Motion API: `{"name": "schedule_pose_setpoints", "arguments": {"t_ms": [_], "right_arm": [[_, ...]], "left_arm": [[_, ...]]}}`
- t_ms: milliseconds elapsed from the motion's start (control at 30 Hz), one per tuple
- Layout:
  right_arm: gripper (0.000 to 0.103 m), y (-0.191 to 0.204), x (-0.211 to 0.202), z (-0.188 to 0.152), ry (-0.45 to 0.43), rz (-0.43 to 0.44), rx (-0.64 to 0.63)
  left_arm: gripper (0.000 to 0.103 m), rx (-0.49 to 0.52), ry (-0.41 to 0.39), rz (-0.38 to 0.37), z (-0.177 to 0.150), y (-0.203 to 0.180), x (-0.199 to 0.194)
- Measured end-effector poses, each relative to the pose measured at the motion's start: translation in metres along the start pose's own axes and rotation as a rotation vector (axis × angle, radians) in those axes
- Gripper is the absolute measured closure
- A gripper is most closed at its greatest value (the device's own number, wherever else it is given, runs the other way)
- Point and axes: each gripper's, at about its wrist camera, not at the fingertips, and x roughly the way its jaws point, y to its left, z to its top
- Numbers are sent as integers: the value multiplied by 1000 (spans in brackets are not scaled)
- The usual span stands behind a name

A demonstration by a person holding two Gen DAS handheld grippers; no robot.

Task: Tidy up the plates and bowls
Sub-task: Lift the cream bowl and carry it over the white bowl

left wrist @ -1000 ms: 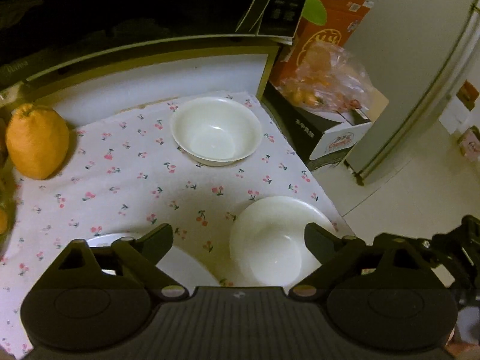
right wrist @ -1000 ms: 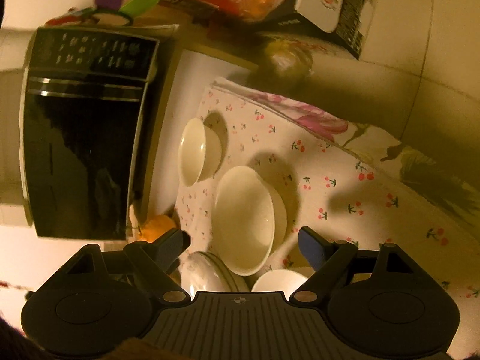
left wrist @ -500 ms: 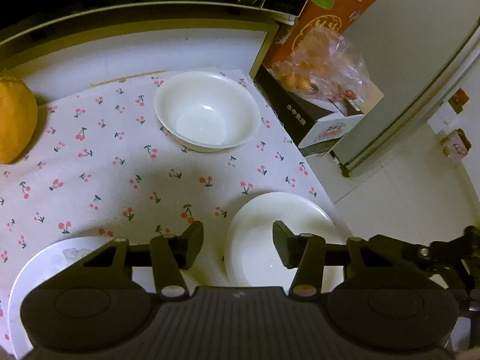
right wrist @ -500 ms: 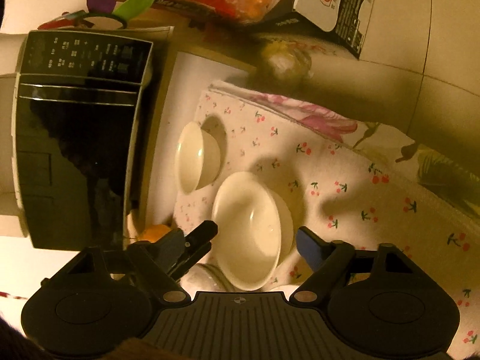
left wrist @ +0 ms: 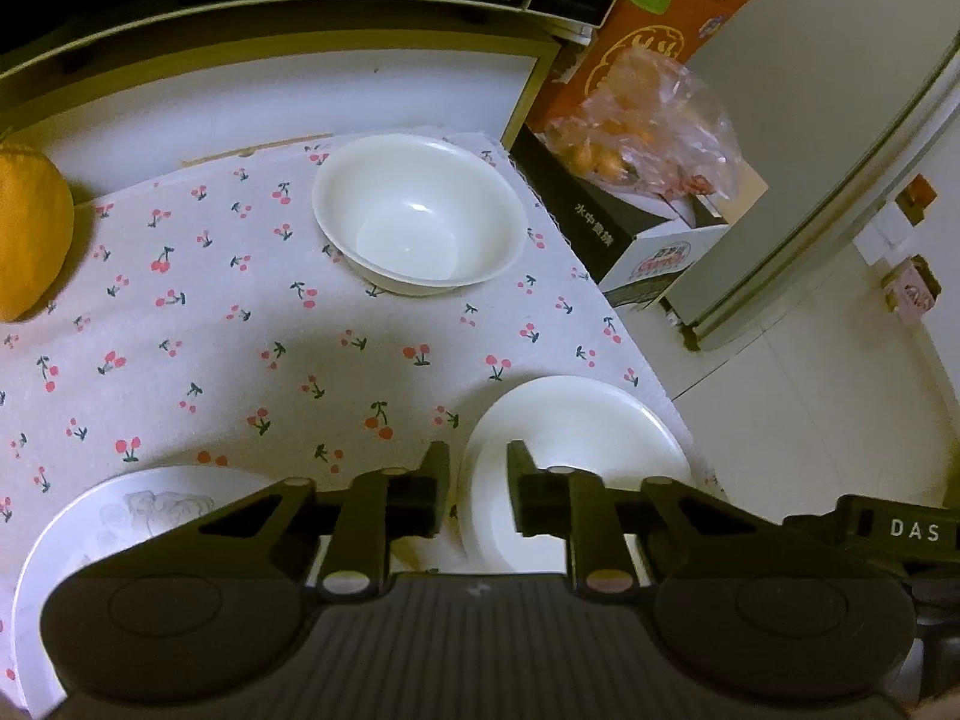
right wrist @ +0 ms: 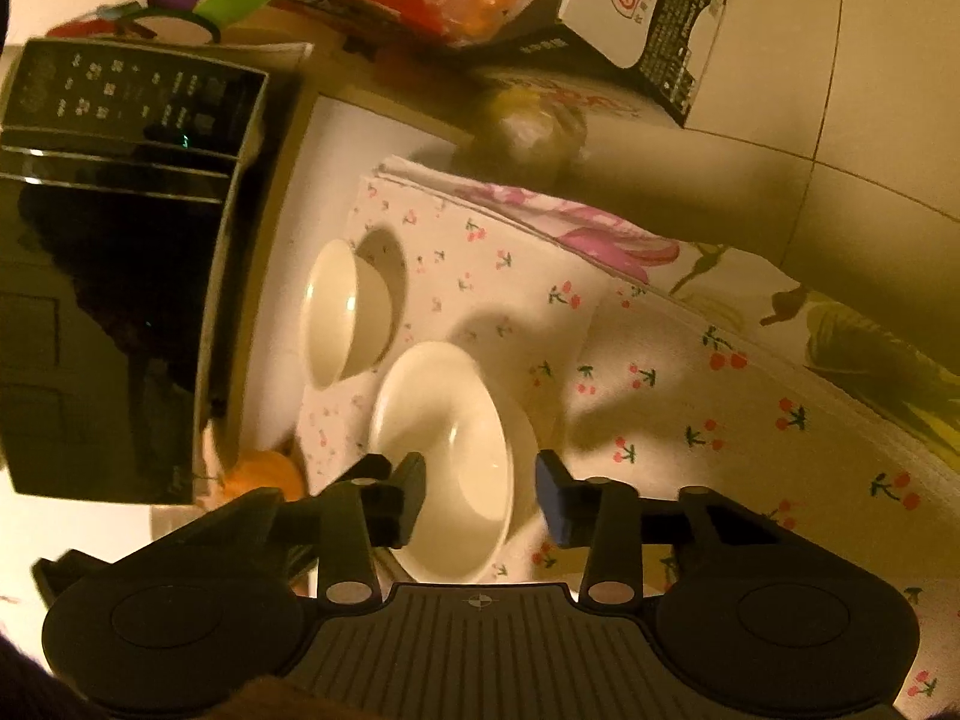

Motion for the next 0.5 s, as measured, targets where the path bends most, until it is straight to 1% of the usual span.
{"name": "schedule_pose_setpoints", "arguments": {"t_ms": [67,133,200,500], "right_arm": [[75,2,0,-1,2,7,-8],[76,4,0,-1,-3,1,-21],[81,6,-1,-1,-8,1,-38],[81,13,-12,-1,-24,50,-72]], "left_arm": [[88,6,-7,3,0,-1,-1],[88,14,-10,9,1,-3,-2],[88,22,-16,17,1,-4,-4],[88,28,-45,33,2,-9,-19]]}}
